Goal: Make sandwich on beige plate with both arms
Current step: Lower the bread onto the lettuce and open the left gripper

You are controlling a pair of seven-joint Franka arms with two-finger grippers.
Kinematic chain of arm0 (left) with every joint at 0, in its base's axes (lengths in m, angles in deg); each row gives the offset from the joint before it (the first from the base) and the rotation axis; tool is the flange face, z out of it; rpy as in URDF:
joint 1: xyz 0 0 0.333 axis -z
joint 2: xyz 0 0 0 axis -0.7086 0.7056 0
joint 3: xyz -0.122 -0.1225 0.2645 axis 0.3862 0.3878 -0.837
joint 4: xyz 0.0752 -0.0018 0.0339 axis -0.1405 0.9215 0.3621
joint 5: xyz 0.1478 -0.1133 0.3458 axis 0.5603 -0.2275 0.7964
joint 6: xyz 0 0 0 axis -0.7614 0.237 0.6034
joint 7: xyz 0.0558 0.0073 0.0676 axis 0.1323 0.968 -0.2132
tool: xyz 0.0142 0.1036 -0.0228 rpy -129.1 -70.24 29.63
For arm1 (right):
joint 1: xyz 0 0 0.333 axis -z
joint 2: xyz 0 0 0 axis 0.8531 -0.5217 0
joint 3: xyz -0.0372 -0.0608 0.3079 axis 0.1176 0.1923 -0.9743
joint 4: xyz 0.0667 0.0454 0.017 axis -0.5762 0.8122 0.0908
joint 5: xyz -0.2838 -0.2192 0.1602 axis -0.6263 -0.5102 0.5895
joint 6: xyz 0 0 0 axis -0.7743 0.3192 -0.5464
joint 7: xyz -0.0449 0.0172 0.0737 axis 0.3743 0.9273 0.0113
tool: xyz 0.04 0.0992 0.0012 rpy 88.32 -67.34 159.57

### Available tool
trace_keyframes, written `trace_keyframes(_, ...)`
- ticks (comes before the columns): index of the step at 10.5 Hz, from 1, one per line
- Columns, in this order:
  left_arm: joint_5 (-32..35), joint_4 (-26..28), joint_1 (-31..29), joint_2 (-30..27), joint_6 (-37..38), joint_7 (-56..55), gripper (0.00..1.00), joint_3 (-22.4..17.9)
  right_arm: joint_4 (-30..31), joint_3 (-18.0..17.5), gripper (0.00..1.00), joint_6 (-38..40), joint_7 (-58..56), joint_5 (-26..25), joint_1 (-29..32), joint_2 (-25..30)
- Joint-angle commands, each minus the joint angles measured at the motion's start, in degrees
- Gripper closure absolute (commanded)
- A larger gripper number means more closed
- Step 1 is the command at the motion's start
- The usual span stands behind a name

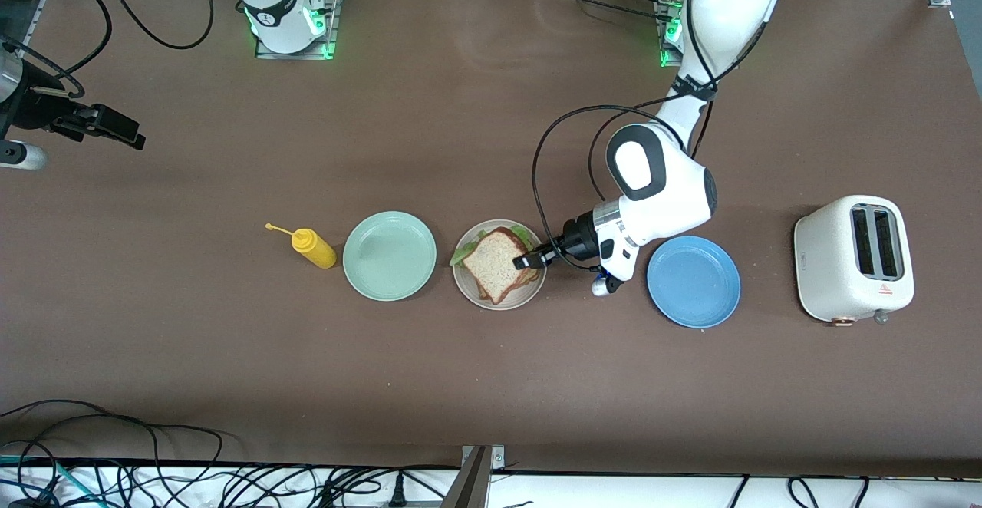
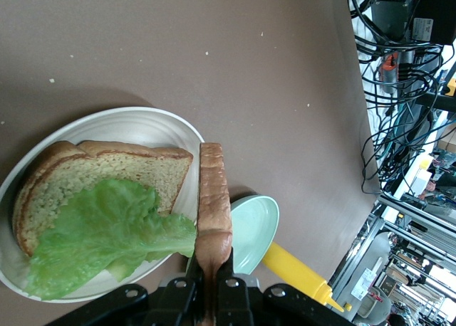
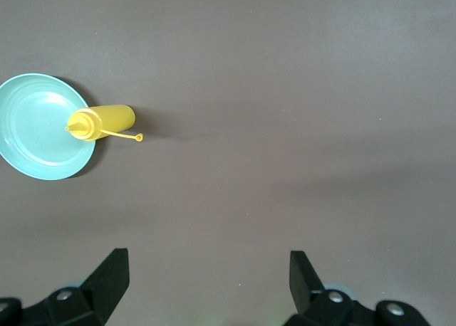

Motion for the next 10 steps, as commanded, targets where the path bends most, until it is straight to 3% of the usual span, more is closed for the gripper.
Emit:
trace_keyframes(1, -3.2, 0.1, 0.6, 0.7, -1.6, 2.8, 1.0, -0.1, -1.2, -0.1, 0.0, 0.6, 0.6, 1.0, 0.2, -0.5)
trace_keyframes(5, -8.8, 0.1, 0.7, 2.1, -2.3, 9.3, 1.0, 1.0, -1.2, -0.1, 0.0, 0.6, 0.6, 1.0, 0.2, -0.5)
trace_keyframes(10, -8.6, 0.2, 0.1, 3.6, -2.3, 13.4, 1.0, 1.0, -1.2, -0.1, 0.0, 0.7, 0.6, 1.0, 0.2, -0.5)
